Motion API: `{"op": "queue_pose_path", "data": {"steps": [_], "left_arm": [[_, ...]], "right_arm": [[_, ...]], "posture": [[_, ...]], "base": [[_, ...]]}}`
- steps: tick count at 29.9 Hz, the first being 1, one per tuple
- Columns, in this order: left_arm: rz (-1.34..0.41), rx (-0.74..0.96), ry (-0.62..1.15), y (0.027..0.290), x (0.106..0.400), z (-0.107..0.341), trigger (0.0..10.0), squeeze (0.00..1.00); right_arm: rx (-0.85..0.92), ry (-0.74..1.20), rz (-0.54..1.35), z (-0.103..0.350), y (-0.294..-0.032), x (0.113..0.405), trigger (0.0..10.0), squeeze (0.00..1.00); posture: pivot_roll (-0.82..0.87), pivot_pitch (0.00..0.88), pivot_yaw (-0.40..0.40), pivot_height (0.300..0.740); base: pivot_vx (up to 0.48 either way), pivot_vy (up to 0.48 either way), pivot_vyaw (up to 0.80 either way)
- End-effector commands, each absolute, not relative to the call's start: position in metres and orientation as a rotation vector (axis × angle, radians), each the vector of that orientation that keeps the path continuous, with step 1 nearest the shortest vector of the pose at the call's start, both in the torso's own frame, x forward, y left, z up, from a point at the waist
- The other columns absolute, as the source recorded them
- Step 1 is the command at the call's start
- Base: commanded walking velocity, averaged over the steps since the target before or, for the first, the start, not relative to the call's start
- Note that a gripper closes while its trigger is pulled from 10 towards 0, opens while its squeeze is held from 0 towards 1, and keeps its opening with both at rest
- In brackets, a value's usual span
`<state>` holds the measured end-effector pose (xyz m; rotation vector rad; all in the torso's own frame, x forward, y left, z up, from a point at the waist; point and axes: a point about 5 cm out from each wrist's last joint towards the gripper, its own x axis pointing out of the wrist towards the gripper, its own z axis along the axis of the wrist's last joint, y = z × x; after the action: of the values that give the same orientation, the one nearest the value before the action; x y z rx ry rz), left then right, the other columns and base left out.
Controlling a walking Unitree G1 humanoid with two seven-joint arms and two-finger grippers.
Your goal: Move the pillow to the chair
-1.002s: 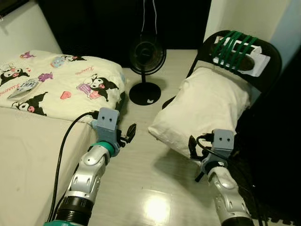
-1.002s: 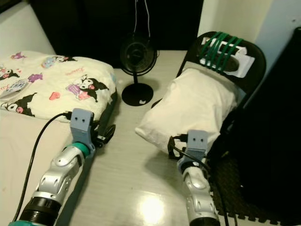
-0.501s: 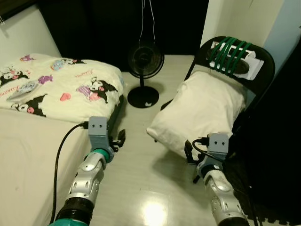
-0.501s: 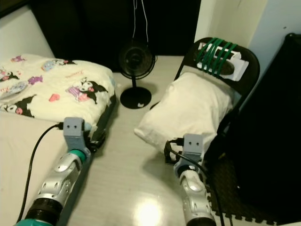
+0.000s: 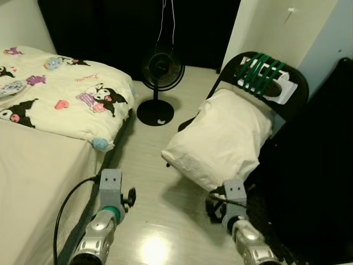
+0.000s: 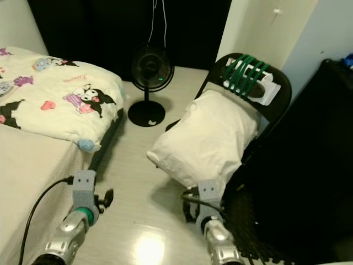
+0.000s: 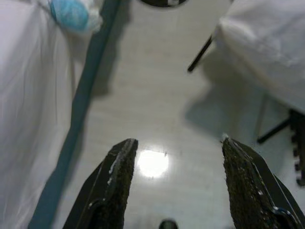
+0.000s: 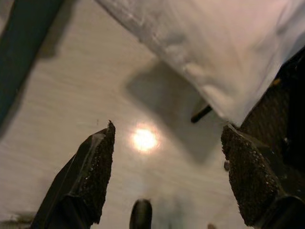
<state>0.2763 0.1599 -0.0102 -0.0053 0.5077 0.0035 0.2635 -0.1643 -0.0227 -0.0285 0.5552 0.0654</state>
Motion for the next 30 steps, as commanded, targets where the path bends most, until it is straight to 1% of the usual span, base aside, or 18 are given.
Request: {"op": "queue_pose_path", "data": {"steps": [1, 5, 6, 14, 20, 22, 30], "left_arm": [[-0.023, 0.010, 0.501, 0.156, 0.278, -0.010, 10.0, 0.00], [-0.049, 0.035, 0.515, 0.153, 0.278, -0.012, 10.0, 0.00], [-0.052, 0.047, 0.526, 0.153, 0.276, -0.014, 10.0, 0.00], [-0.084, 0.058, 0.523, 0.148, 0.277, -0.017, 10.0, 0.00], [-0.099, 0.051, 0.527, 0.146, 0.278, -0.017, 10.0, 0.00], [-0.075, 0.001, 0.528, 0.145, 0.278, -0.017, 10.0, 0.00], [-0.067, 0.010, 0.532, 0.147, 0.279, -0.016, 10.0, 0.00]], "right_arm": [[-0.020, 0.584, 0.040, -0.032, -0.167, 0.254, 10.0, 0.00], [-0.018, 0.621, 0.001, -0.039, -0.171, 0.246, 10.0, 0.00], [-0.015, 0.629, -0.010, -0.041, -0.172, 0.245, 10.0, 0.00], [-0.019, 0.624, -0.027, -0.042, -0.174, 0.244, 10.0, 0.00], [-0.013, 0.621, -0.046, -0.043, -0.176, 0.243, 10.0, 0.00], [-0.013, 0.619, -0.049, -0.042, -0.176, 0.243, 10.0, 0.00], [-0.015, 0.614, -0.043, -0.042, -0.175, 0.245, 10.0, 0.00]], "posture": [[0.03, 0.000, 0.027, 0.740], [0.03, 0.001, 0.033, 0.740], [0.03, 0.001, 0.050, 0.740], [0.01, 0.004, 0.074, 0.740], [0.01, 0.004, 0.074, 0.740], [0.01, 0.007, 0.083, 0.740], [0.02, 0.007, 0.075, 0.740]], "base": [[0.000, 0.000, 0.00], [0.000, 0.000, 0.00], [0.000, 0.000, 0.00], [0.000, 0.000, 0.00], [0.000, -0.446, 0.00], [0.000, 0.000, 0.00], [0.000, 0.000, 0.00]]}}
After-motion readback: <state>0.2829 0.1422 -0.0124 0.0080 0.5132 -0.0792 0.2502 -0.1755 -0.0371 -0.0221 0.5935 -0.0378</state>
